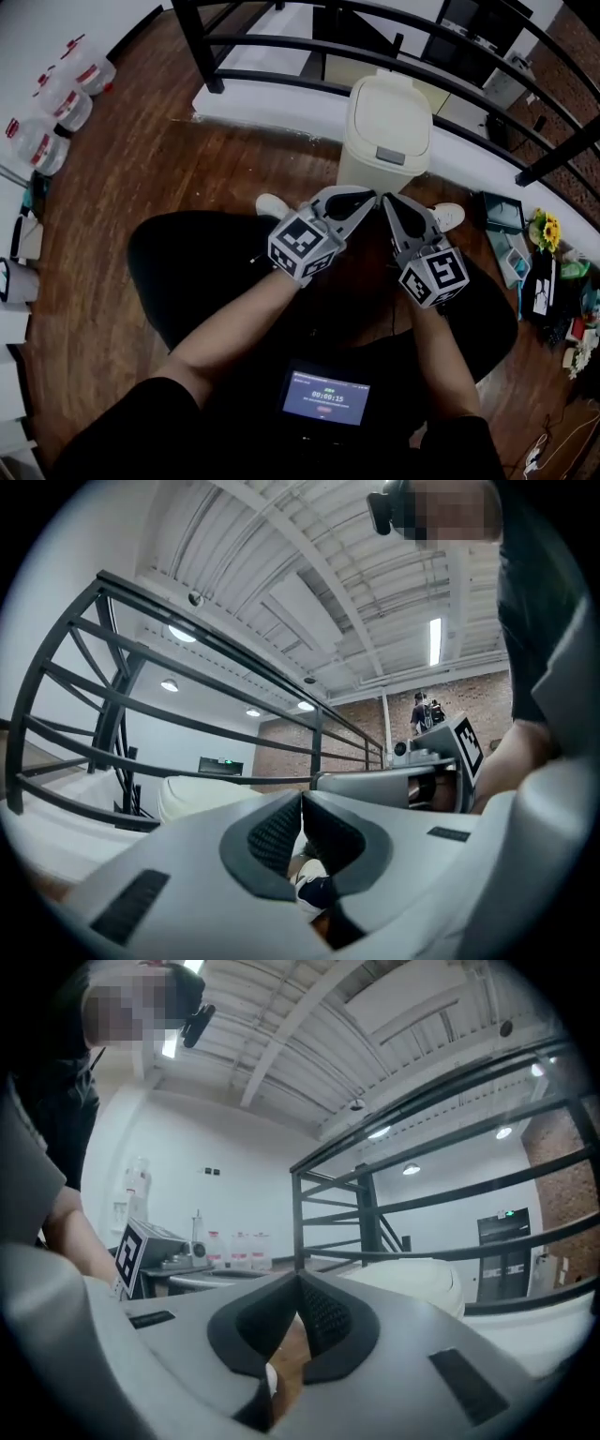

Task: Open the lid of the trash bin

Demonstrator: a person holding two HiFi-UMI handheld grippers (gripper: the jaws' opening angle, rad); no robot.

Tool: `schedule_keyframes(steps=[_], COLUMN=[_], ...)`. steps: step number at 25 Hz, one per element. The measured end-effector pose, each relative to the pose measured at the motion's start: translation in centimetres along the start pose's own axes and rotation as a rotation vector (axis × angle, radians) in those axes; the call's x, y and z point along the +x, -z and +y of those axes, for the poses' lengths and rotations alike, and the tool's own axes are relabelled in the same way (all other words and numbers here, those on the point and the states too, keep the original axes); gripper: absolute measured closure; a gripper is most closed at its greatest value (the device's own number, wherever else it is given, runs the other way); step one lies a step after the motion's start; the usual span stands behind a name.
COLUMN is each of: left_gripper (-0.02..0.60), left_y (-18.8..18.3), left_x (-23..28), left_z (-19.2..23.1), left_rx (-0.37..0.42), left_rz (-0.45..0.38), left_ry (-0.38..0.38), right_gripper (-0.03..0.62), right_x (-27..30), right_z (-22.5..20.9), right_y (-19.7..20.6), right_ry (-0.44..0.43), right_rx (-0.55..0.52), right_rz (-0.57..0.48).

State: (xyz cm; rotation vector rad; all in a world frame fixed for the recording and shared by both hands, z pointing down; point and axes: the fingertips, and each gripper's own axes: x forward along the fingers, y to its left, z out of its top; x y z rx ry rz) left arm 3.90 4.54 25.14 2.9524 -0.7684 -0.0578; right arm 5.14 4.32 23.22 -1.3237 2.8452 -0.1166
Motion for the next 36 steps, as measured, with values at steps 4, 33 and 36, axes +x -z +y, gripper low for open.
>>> schedule_keyframes(steps=[4, 33, 36], left_gripper=[0.541, 0.543, 0.543], left_y=[-2.5, -1.8, -1.7], left_x=[-2.5, -5.0, -5.3], left_z=[-2.1, -5.3, -5.1], left_rx=[0.002, 0.049, 0.05], left_rz=[-0.027, -0.015, -0.021], left_ry=[0.009, 0.086, 0.078], right_gripper=[0.571, 0.571, 0.572], right_x=[-2.3, -4.6, -4.5], right_z=[3.0, 5.1, 5.3], right_y=[-2.1, -1.4, -0.9], right_ry=[-0.015, -0.041, -0.048], right_rx=[-0.043, 0.006, 0.018], right_rz=[-0.03, -0.067, -0.056])
